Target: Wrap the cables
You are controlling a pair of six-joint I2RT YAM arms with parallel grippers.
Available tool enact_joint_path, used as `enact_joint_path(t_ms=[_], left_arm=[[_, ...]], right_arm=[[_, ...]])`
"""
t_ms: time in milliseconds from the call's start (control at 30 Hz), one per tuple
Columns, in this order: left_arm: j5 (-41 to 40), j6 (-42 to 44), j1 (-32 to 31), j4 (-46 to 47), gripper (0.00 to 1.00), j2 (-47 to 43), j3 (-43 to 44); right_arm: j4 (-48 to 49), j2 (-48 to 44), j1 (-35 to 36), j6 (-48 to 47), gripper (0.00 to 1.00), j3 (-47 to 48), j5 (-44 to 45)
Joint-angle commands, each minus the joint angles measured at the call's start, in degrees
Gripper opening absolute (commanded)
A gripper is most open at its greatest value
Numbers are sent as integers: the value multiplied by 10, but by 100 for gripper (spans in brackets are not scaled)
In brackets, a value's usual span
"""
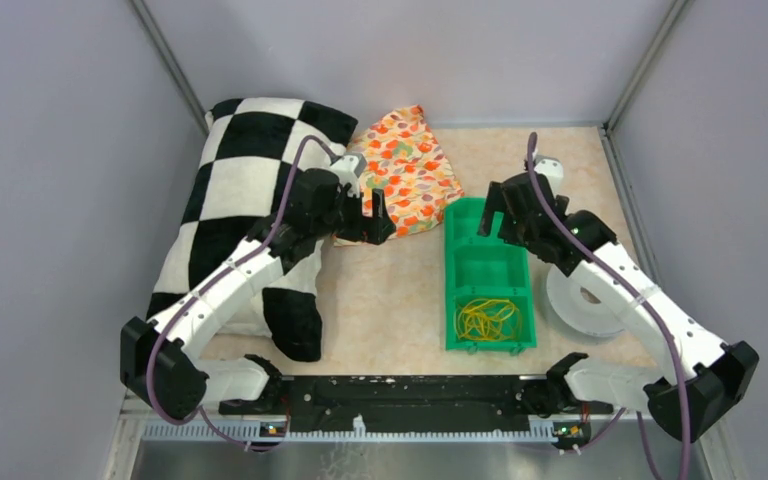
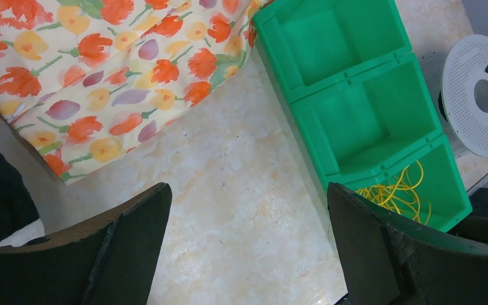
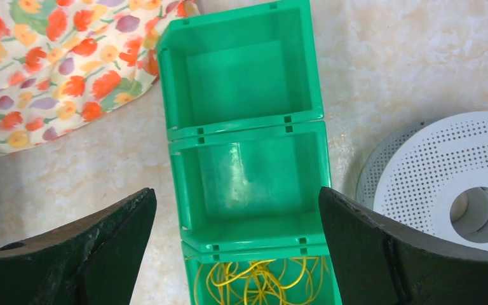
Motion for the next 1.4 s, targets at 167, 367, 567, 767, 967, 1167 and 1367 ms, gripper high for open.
enact_joint_path(t_ms=[167, 367, 567, 767, 967, 1167, 1367], left_arm=[[12, -9, 1, 34, 98, -11, -6], [71, -7, -32, 24, 98, 24, 7], [65, -46, -121, 48, 98, 70, -7], [45, -45, -127, 35, 98, 100, 23], [93, -82, -60, 42, 98, 90, 8], [140, -80, 34, 60, 98, 60, -20], [141, -81, 34, 69, 98, 51, -26]], right_arm=[[59, -82, -4, -23, 99, -40, -18], [39, -69, -4, -43, 99, -48, -23], [-16, -49, -4, -49, 99, -54, -4], [-20, -38, -4, -27, 99, -84, -69], [-35, -40, 86, 48, 99, -111, -67], [-37, -79, 176, 214, 92, -155, -34], [74, -171, 181, 363, 57, -281, -40]])
